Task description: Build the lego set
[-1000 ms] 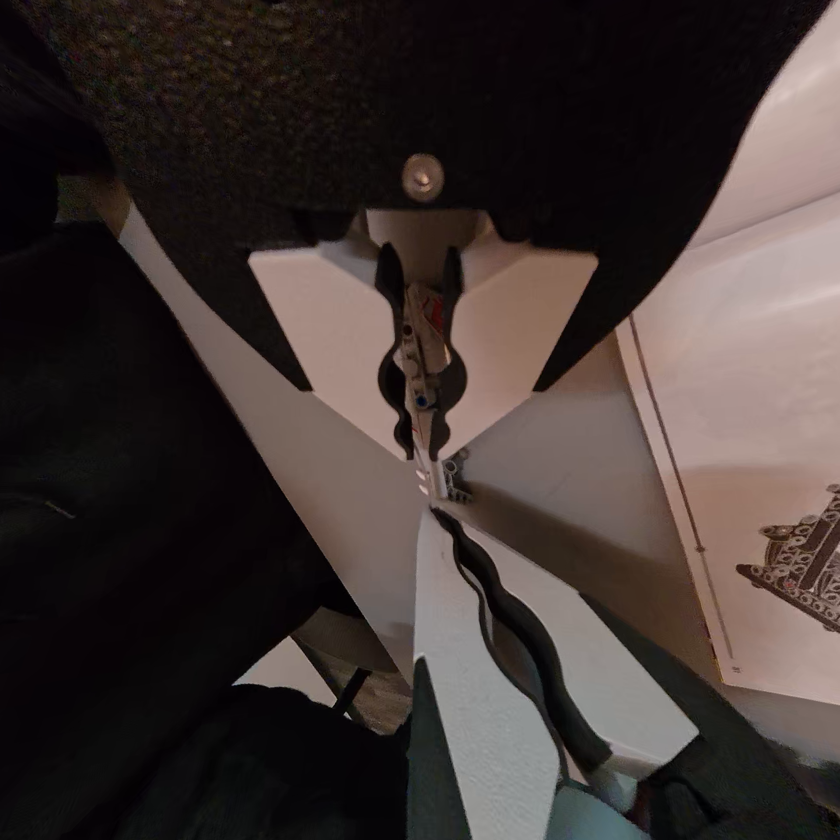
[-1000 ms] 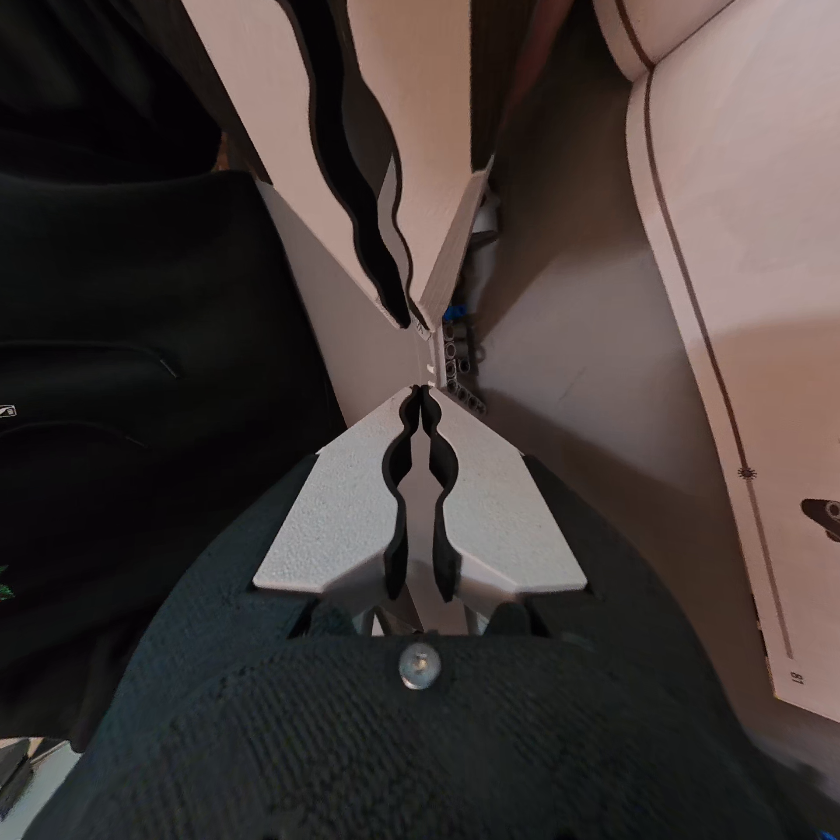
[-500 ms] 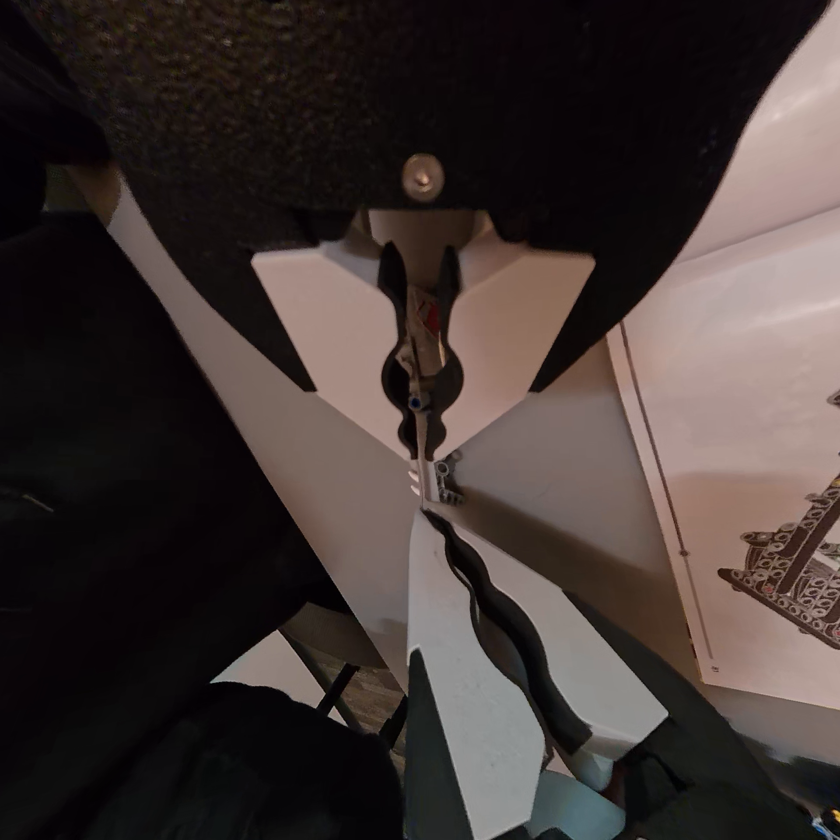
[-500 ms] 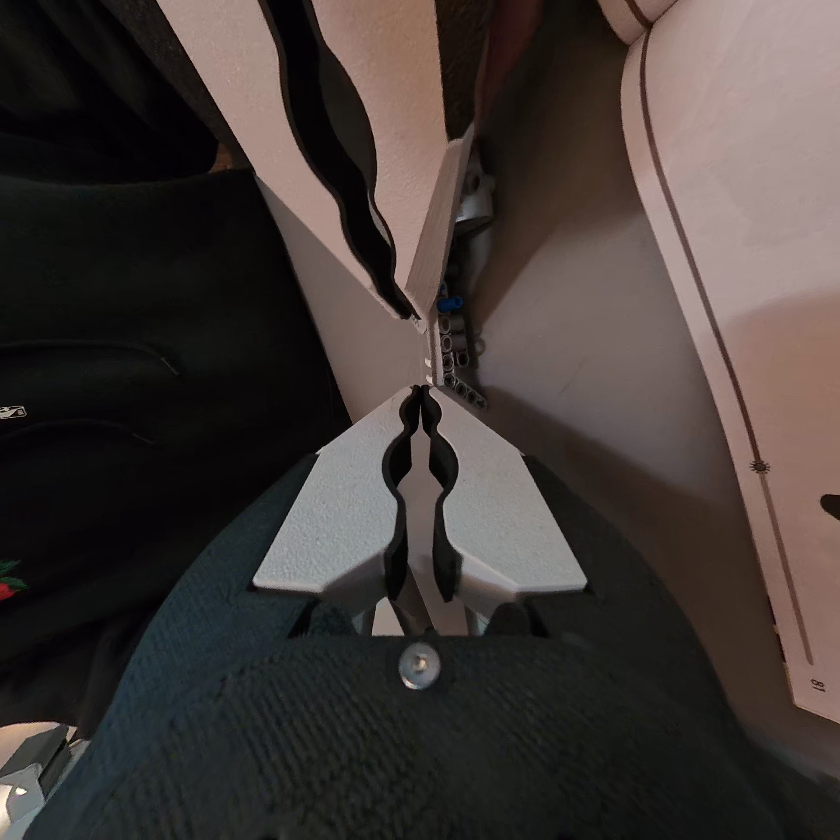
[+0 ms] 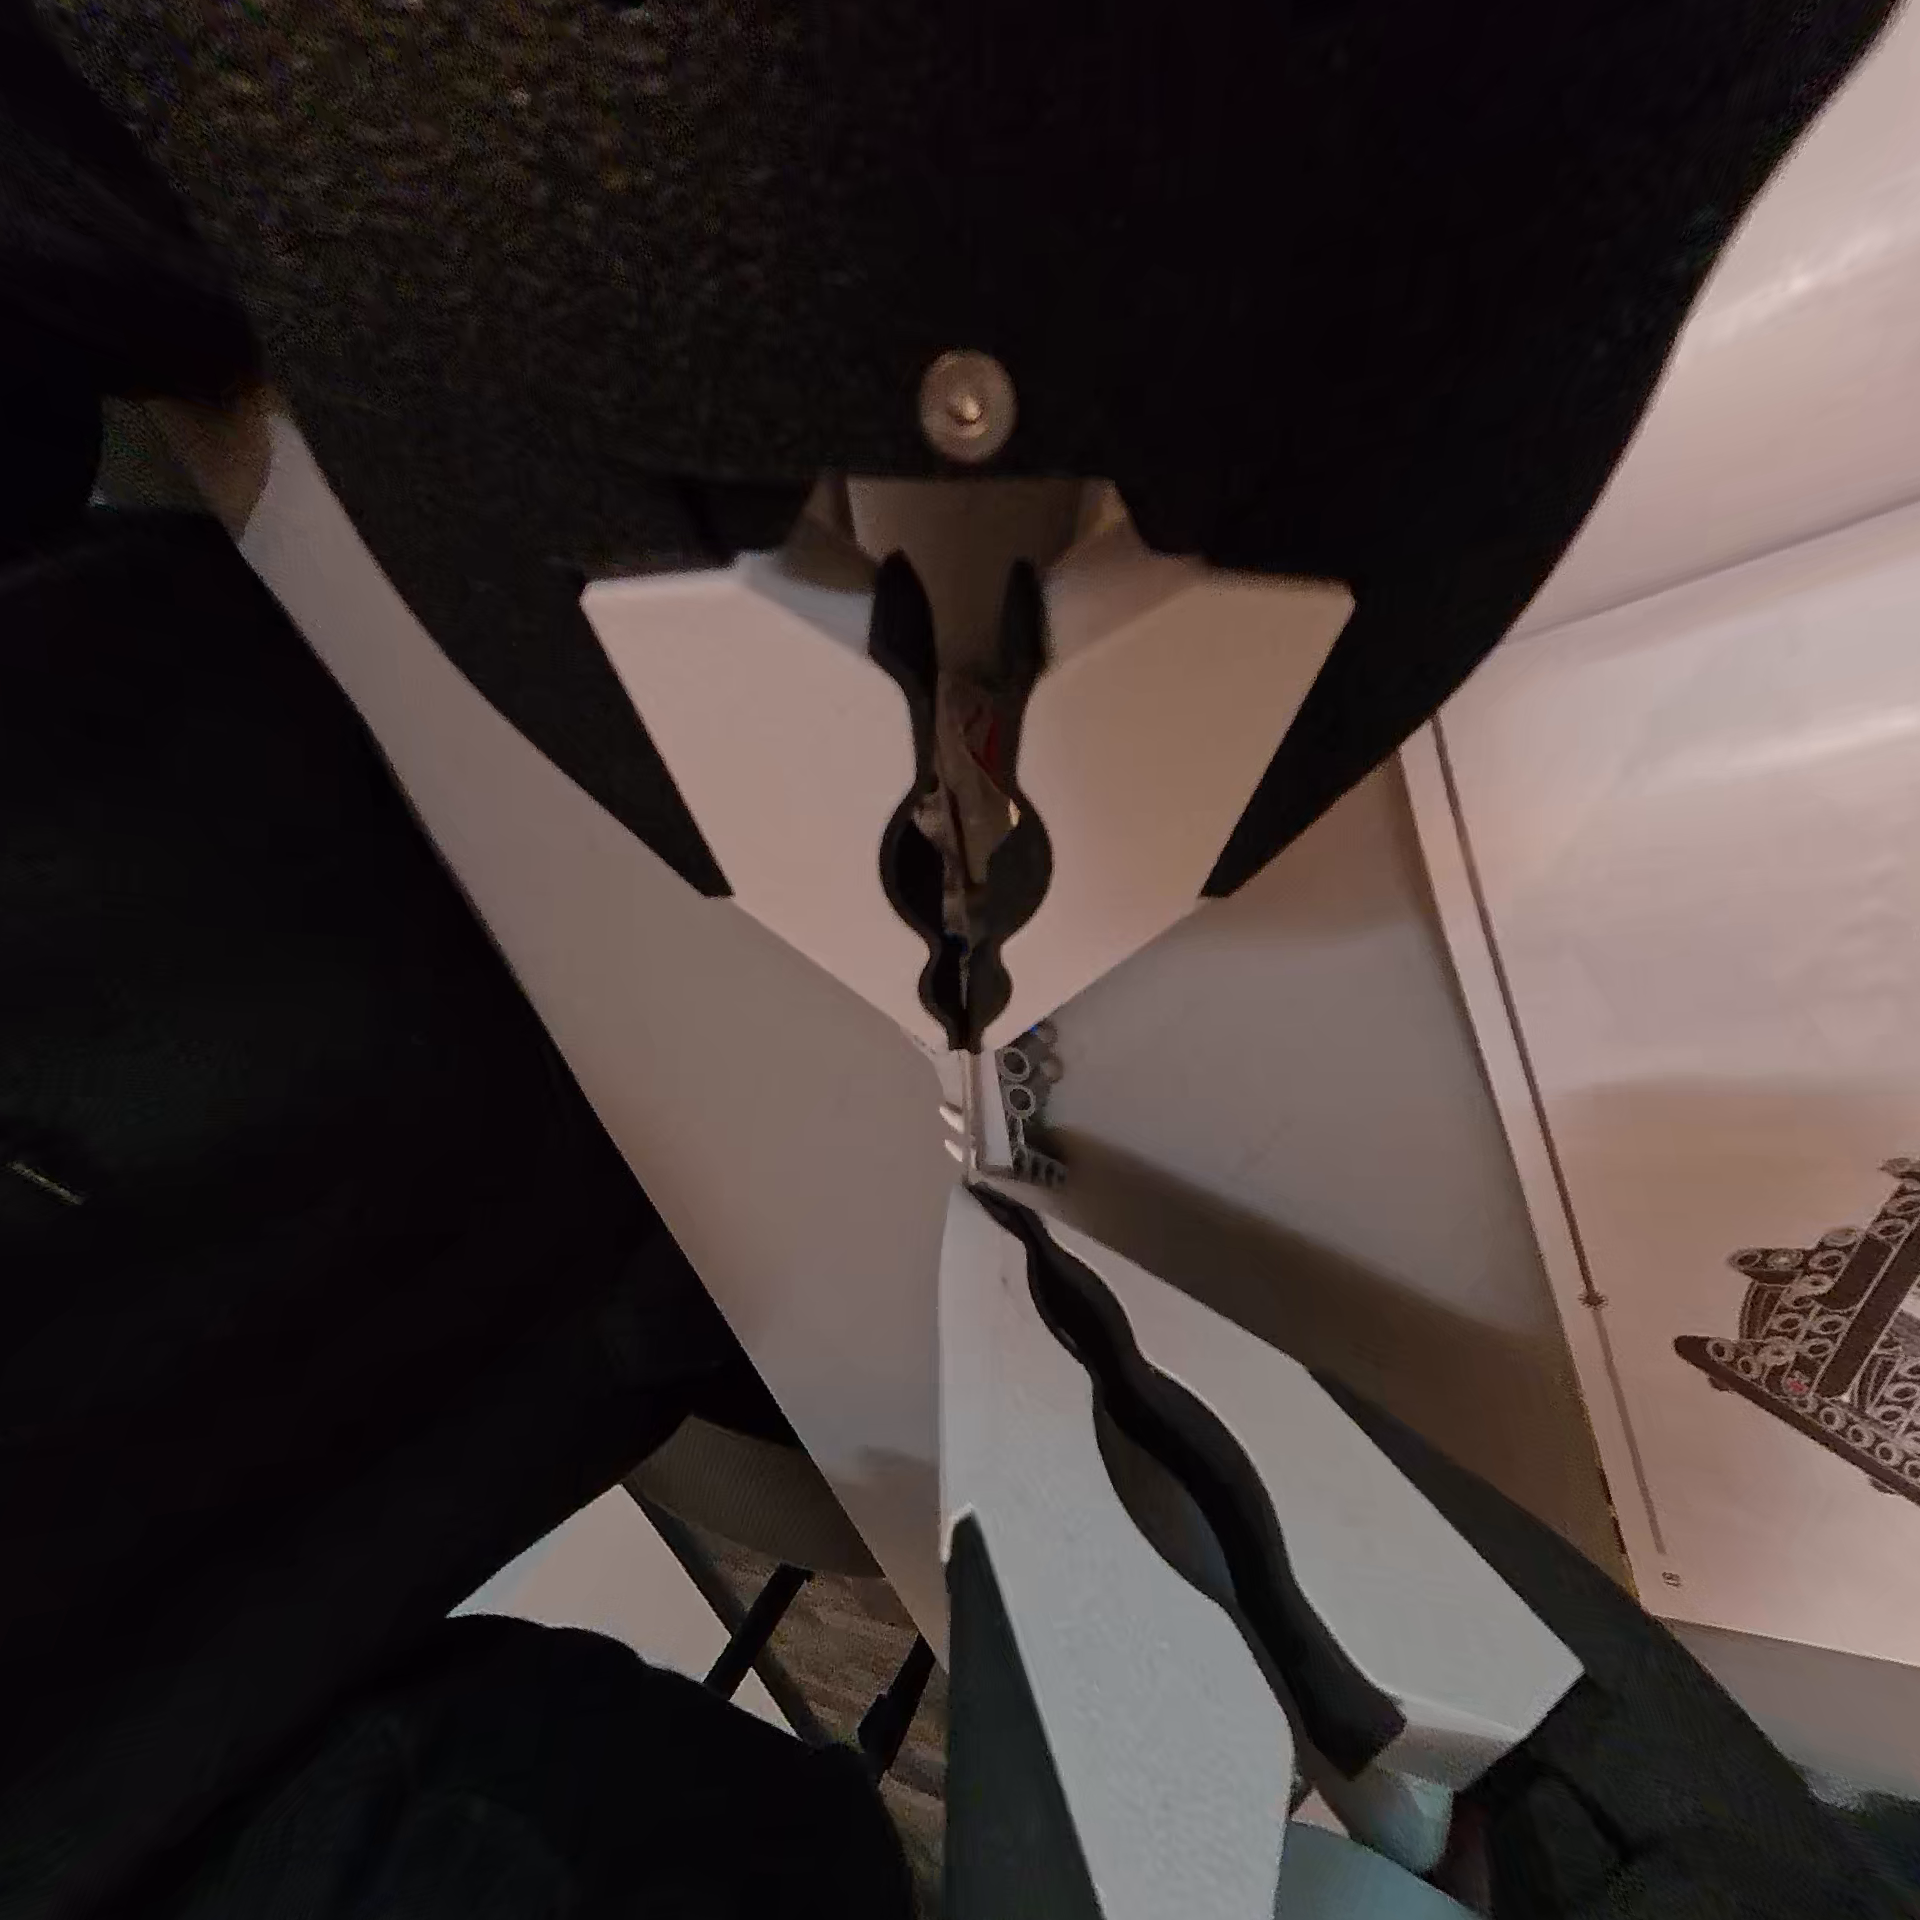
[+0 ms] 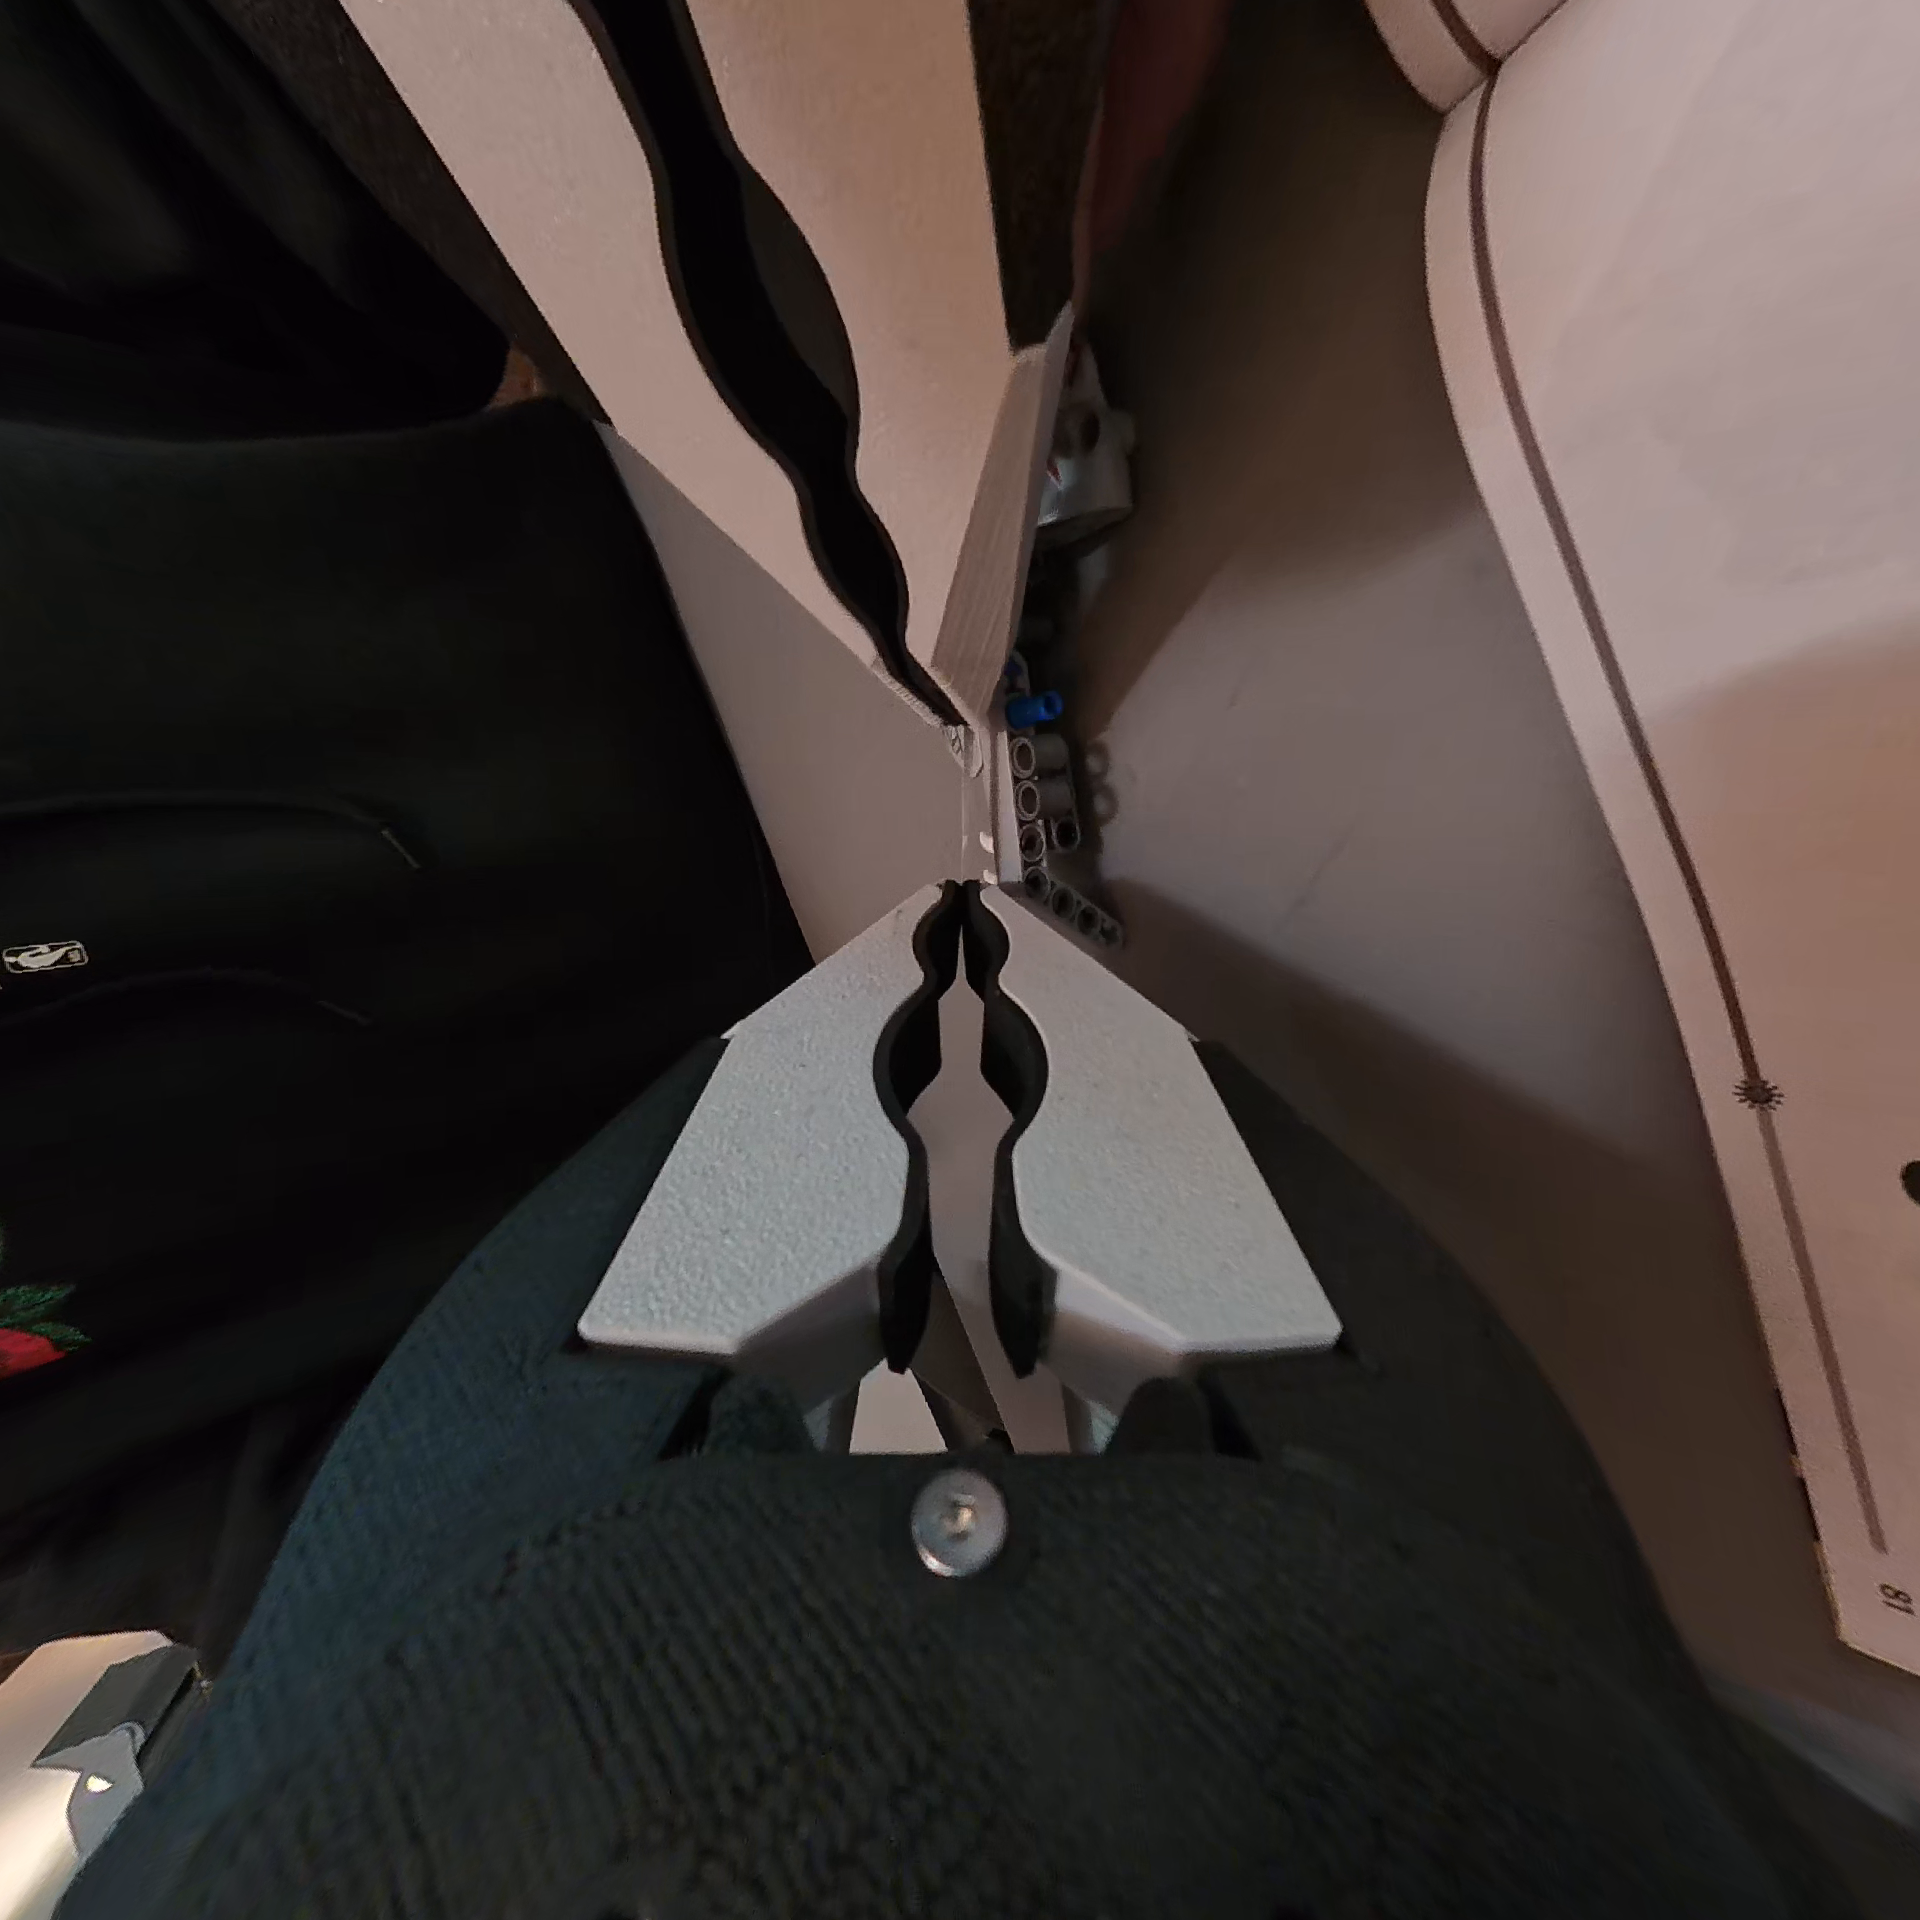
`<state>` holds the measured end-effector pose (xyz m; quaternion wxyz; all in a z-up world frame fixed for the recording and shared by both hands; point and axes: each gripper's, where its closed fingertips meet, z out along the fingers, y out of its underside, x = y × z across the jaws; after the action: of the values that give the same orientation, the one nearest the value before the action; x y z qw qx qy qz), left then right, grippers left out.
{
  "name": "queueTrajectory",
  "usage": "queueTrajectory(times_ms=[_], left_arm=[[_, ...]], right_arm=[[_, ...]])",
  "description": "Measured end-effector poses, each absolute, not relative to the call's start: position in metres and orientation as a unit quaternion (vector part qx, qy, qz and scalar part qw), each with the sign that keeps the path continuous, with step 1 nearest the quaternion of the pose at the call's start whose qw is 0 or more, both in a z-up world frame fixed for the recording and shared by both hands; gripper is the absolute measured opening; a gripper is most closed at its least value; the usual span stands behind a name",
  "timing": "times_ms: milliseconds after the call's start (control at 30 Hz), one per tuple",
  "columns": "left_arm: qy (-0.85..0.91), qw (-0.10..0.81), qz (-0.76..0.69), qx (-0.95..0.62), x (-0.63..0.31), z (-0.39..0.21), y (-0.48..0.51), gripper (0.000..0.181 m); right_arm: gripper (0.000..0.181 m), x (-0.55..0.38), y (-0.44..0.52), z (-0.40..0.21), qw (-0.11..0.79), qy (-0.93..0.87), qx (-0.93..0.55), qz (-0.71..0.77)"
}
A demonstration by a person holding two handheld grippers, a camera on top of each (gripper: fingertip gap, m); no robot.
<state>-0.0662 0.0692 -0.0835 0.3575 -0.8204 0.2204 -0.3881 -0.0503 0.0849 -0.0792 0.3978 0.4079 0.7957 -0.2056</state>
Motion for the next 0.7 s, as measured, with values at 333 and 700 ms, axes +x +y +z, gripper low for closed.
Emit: queueTrajectory(times_ms=[333, 700], left_arm=[[0.21, 0.353, -0.407, -0.816, -0.061, -0.081, 0.065, 0.0], [0.173, 0.346, -0.438, -0.812, -0.066, -0.08, 0.066, 0.0]], right_arm=[[0.0, -0.052, 0.085, -0.084, 0.395, 0.797, 0.413, -0.194], [0.0, -0.063, 0.086, -0.082, 0.349, 0.806, 0.421, -0.225]])
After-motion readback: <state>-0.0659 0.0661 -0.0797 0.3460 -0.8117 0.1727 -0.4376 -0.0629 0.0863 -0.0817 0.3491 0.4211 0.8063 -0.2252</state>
